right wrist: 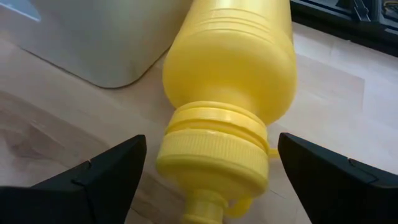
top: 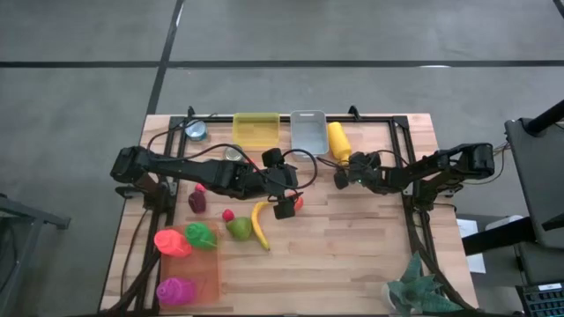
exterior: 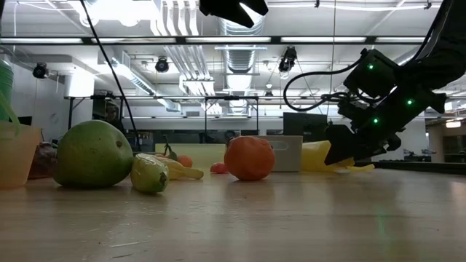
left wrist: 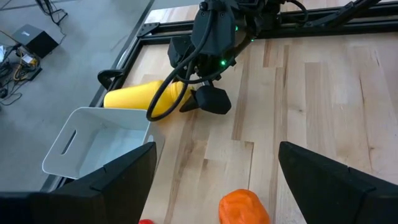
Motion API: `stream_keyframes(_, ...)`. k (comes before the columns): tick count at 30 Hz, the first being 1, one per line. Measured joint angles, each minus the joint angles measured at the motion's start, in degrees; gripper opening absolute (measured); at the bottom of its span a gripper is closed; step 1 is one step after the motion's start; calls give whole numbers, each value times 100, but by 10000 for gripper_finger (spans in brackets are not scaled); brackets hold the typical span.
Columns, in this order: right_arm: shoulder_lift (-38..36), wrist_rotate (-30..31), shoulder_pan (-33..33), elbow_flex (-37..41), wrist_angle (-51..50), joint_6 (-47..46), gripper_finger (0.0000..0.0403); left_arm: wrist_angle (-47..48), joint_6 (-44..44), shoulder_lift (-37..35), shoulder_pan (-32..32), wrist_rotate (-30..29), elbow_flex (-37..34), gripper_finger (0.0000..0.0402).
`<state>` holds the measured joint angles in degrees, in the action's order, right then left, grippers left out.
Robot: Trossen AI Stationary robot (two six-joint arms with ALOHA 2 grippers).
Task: Pick & Place Food Item
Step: Put the yellow tumbler into the orange bin
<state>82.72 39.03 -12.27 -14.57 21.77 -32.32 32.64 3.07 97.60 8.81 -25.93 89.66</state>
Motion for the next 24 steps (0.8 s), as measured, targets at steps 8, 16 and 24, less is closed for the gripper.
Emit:
stream_keyframes(8, 0, -26, 0, 0, -2, -5, 246, 0, 0, 0, -2, 2, 1, 342)
stream_keyframes(16, -2, -42, 0, 0, -2, -2, 210, 0, 0, 0, 0, 2, -1, 342)
stream_keyframes(24, -4, -44, 0, 0, -6, 79, 219, 0, 0, 0, -1, 1, 1, 342)
